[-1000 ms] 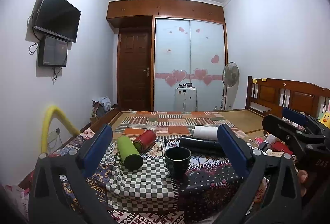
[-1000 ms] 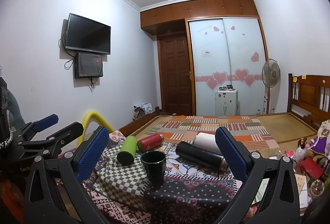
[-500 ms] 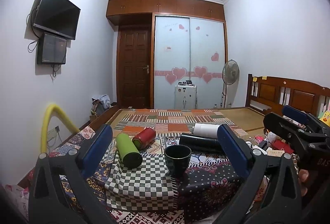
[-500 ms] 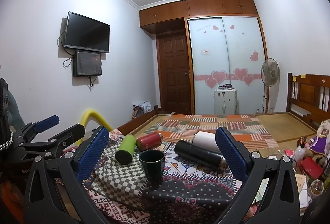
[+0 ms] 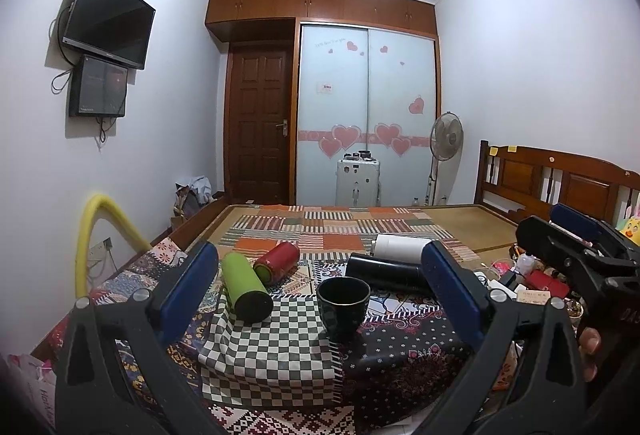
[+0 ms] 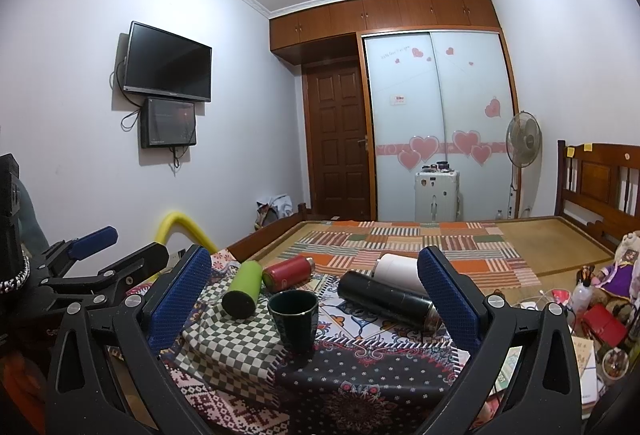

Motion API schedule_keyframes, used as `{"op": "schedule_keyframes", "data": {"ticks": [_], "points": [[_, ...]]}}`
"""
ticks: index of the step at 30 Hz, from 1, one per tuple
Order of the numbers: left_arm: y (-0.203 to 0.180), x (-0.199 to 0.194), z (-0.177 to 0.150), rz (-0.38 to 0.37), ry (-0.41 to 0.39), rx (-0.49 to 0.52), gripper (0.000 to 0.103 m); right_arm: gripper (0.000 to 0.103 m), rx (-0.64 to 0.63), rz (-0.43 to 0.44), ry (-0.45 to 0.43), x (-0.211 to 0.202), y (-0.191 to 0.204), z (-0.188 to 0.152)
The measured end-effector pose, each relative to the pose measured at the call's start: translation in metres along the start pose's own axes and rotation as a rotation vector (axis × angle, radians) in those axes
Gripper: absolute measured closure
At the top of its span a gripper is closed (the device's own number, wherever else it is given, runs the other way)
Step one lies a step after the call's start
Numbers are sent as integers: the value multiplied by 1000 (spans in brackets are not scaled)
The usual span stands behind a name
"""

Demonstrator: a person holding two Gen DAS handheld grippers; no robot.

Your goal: Flip cup upright

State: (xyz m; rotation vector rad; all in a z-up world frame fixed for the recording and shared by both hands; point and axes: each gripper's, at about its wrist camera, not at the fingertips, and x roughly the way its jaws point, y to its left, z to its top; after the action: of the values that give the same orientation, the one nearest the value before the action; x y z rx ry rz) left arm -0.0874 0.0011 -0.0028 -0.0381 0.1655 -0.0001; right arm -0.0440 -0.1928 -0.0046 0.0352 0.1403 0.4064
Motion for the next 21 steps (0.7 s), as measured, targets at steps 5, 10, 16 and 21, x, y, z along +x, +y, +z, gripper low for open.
{"op": "schedule_keyframes", "data": {"ticks": [5, 10, 16, 21], "points": [[0, 2, 0, -11, 5, -2, 0, 0, 1, 0, 0, 1, -1, 0], [1, 3, 0, -13, 9, -8, 0, 0, 2, -4, 2, 1, -2, 0], [2, 4, 0, -14, 18, -11, 0, 0, 8, -14, 6, 4, -5, -2], [0, 4, 0, -22, 23, -10, 0, 0, 12, -19, 12, 5, -5, -2]]}}
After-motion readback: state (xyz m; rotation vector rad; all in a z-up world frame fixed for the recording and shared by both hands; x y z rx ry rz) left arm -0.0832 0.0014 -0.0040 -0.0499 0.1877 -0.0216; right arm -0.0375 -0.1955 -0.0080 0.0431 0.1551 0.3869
